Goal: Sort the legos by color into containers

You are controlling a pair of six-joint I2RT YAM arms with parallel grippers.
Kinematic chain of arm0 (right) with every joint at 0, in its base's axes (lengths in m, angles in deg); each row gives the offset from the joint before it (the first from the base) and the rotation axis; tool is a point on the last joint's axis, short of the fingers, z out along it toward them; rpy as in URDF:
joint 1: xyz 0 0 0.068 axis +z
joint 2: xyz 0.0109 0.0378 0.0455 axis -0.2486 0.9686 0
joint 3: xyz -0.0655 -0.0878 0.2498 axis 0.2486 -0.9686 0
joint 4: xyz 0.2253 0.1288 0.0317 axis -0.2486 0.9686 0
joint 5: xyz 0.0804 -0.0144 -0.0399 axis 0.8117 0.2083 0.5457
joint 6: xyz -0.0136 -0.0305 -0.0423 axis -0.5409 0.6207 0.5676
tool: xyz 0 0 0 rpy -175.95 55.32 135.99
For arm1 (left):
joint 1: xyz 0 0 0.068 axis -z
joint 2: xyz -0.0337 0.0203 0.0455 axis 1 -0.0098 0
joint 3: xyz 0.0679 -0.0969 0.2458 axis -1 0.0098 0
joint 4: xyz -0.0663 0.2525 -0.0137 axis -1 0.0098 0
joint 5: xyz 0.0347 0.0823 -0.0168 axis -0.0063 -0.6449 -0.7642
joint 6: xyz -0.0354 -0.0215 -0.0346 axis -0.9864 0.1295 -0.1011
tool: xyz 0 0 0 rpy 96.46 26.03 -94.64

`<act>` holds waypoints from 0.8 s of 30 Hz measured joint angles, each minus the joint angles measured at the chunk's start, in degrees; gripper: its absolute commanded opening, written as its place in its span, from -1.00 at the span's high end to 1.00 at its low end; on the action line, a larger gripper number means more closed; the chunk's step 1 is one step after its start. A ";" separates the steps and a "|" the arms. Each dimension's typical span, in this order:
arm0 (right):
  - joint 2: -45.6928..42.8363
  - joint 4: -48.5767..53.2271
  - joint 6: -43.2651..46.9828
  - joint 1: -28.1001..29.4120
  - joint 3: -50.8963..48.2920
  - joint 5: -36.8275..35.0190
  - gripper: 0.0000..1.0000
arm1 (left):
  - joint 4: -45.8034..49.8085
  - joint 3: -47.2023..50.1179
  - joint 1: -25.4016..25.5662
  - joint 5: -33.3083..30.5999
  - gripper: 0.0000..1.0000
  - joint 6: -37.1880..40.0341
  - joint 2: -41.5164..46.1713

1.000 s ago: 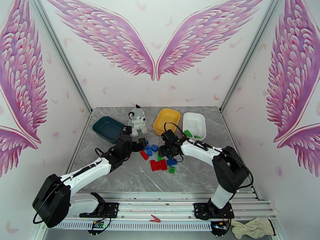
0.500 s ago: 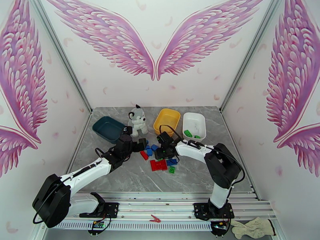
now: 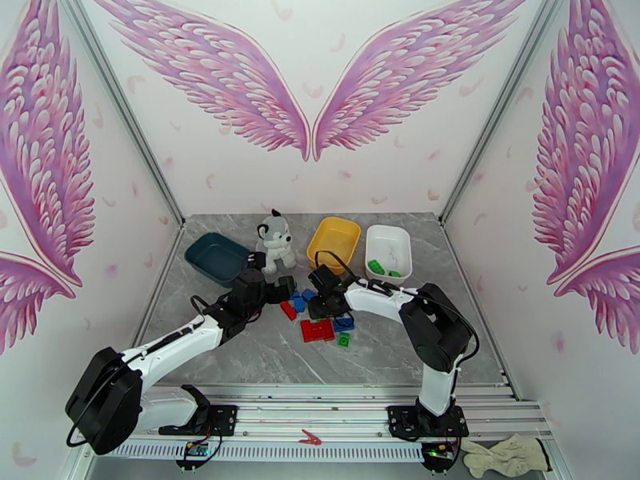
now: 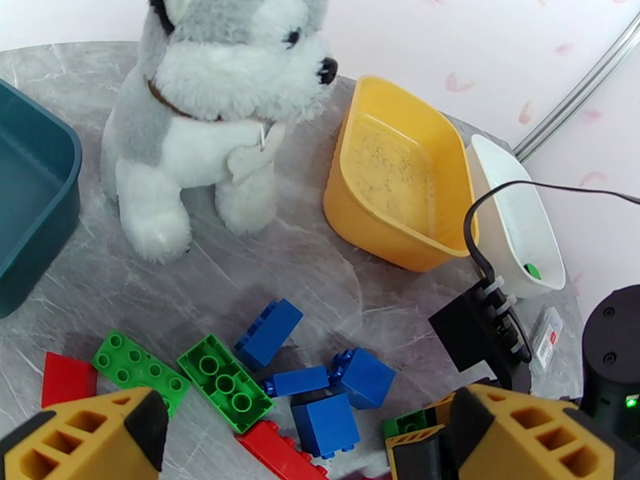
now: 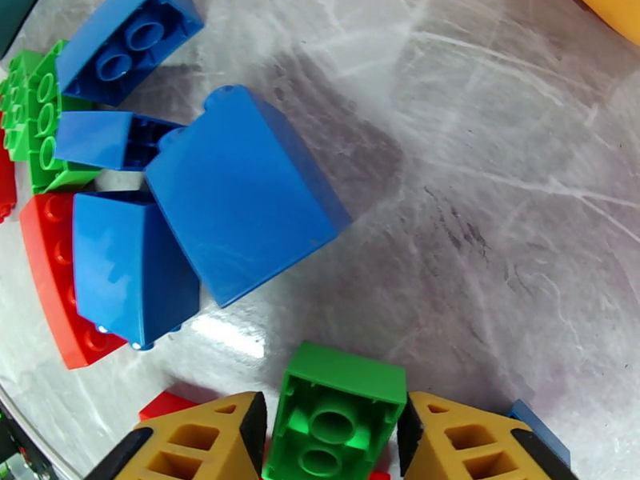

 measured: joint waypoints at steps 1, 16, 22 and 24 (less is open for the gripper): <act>0.13 0.04 0.04 0.00 0.02 -0.13 0.22 | -0.02 0.00 0.00 0.20 -0.97 -0.02 -0.11; -6.23 0.24 -0.07 -4.61 -1.99 -0.83 0.42 | -1.68 0.00 3.10 0.72 -0.97 0.00 -3.69; -11.67 -0.13 -0.98 -14.01 -3.93 -0.39 0.43 | -2.10 -3.34 9.75 0.50 -0.97 2.95 -9.97; -13.20 -0.20 -1.62 -17.73 -3.98 -0.42 0.43 | -2.03 -6.97 12.52 0.61 -0.97 4.94 -13.33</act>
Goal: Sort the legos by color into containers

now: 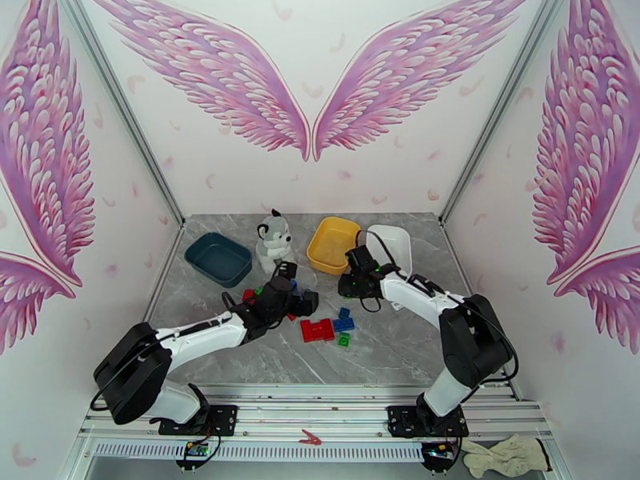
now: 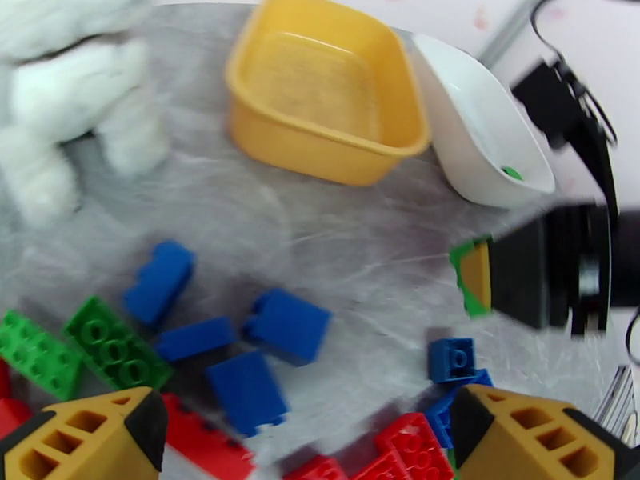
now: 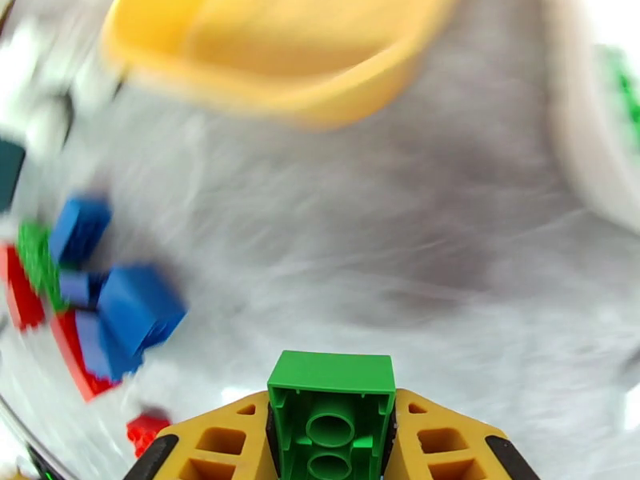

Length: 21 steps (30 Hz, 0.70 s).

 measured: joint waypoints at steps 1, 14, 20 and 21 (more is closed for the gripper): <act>-0.61 -0.09 -0.28 -1.51 0.00 0.00 0.42 | 0.00 -1.70 1.16 0.09 -0.97 0.98 -1.44; 3.45 1.31 -3.04 -13.86 14.32 -2.62 0.37 | 5.79 -28.09 9.68 -0.33 -0.98 11.32 -16.55; 10.16 4.94 -2.86 -16.44 22.47 -4.13 -0.05 | 6.12 -29.55 9.73 -0.28 -0.97 13.66 -18.16; 10.80 5.46 -2.75 -16.72 22.97 -4.35 -0.13 | 6.40 -29.53 9.73 -0.28 -0.98 13.99 -18.25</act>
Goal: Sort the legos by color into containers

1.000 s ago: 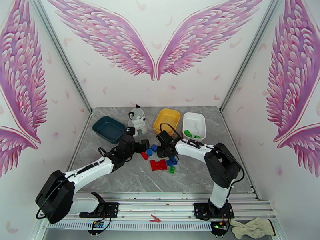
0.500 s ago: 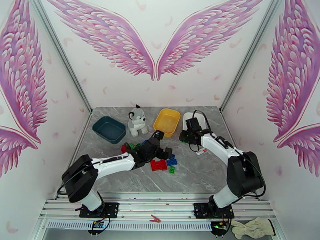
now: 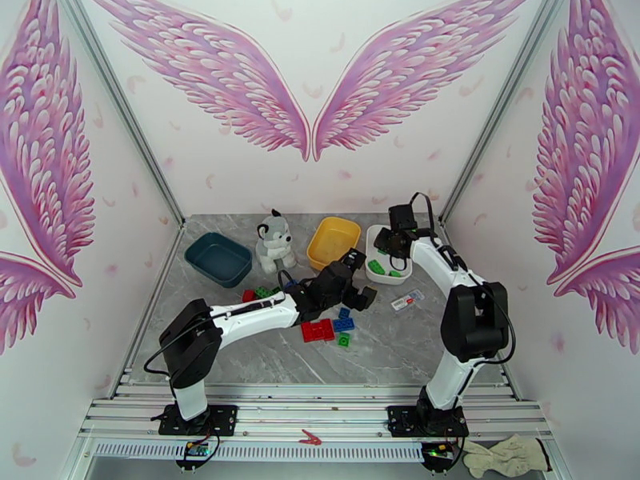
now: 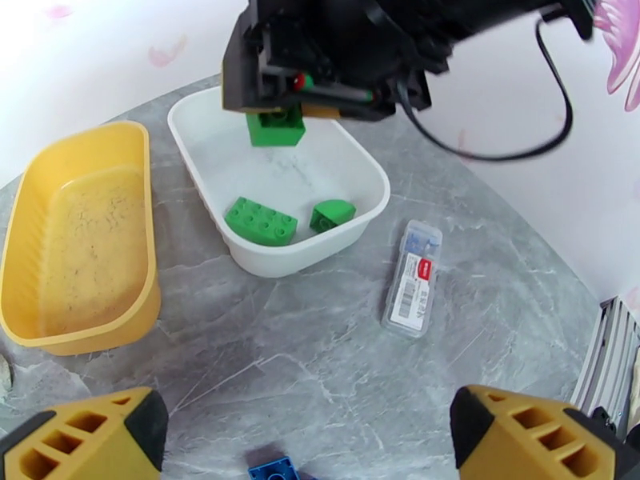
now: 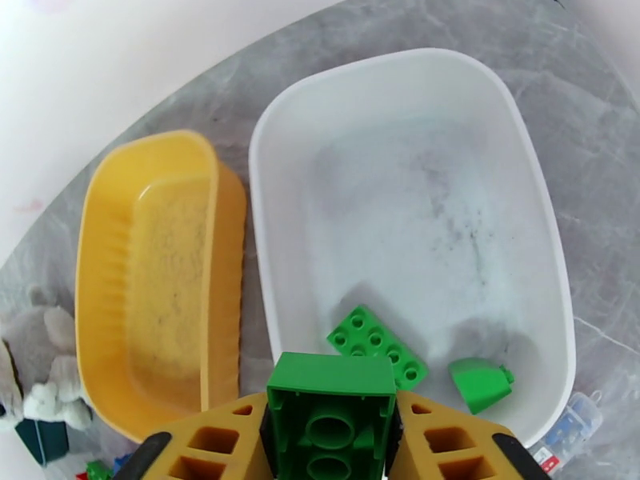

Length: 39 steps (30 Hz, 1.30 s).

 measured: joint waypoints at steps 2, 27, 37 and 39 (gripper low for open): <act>0.37 1.18 0.28 -0.26 0.24 -0.46 -0.20 | 0.09 0.13 -0.07 0.00 -0.98 0.35 0.02; -38.45 -0.22 -4.42 24.22 -39.91 8.37 -0.20 | 1.38 30.82 -5.40 1.70 -0.98 -17.20 30.40; -37.70 -0.59 -10.32 39.32 -45.29 0.50 -0.25 | -2.21 41.00 -13.90 8.20 -0.97 -22.56 33.24; -36.20 -1.20 -11.23 40.87 -46.12 -0.76 -0.26 | -3.52 41.00 -13.90 9.22 -0.97 -23.04 33.07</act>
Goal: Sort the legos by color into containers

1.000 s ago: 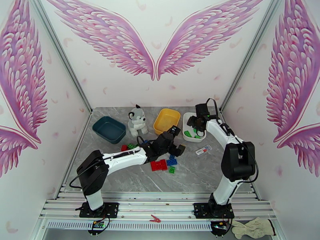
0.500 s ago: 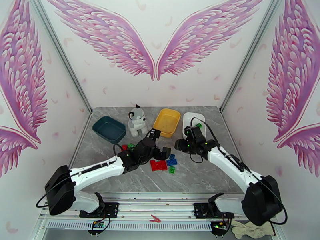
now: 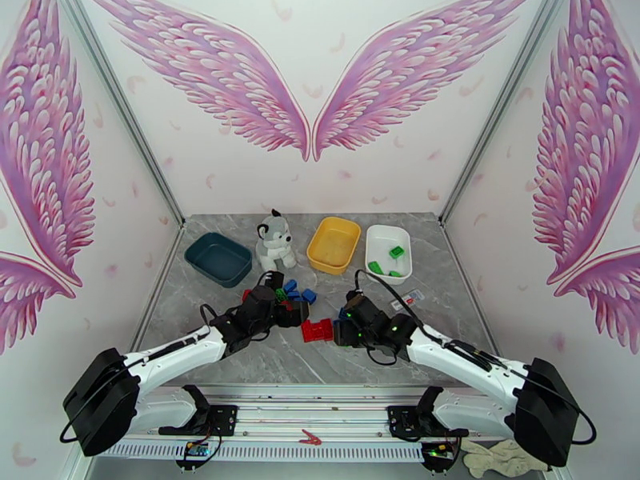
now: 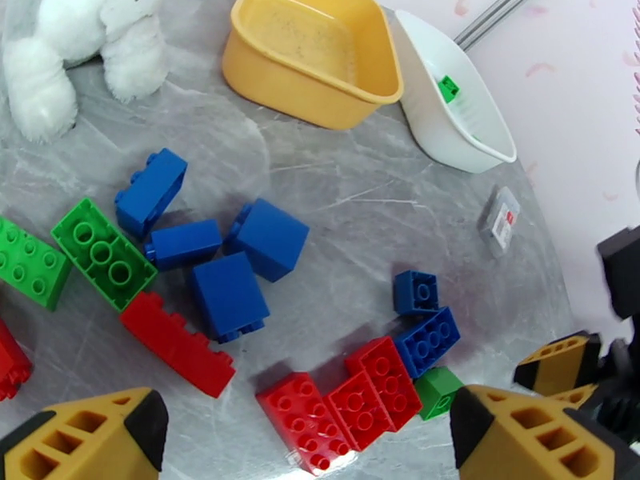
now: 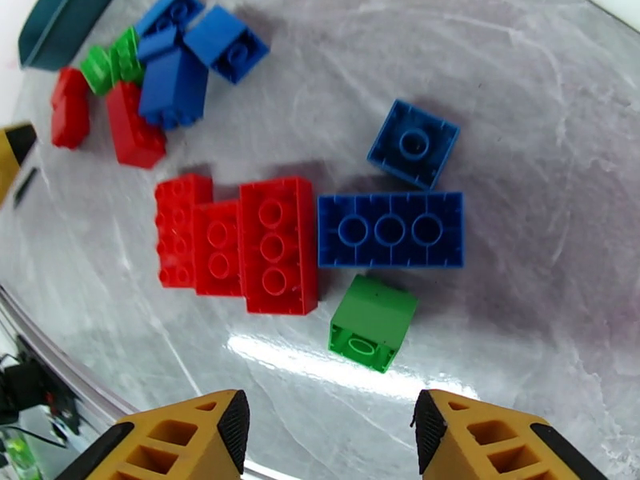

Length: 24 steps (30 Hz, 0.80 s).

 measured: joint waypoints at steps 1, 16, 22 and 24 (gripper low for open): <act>0.57 -0.35 -0.48 0.31 -0.42 -0.39 -0.27 | -0.48 0.00 0.00 0.33 -0.97 -0.20 -0.15; 11.30 -7.69 -2.12 1.51 -2.69 -2.54 -0.24 | -1.99 0.00 -0.11 1.44 -0.97 -0.57 -0.72; 15.10 -8.50 -2.12 1.60 -1.60 -4.04 -0.13 | -1.99 0.00 -0.15 1.38 -0.97 -0.59 -0.72; 16.02 -8.09 -2.12 1.62 -0.94 -4.72 -0.06 | -1.99 0.00 -0.24 1.31 -0.97 -0.55 -0.72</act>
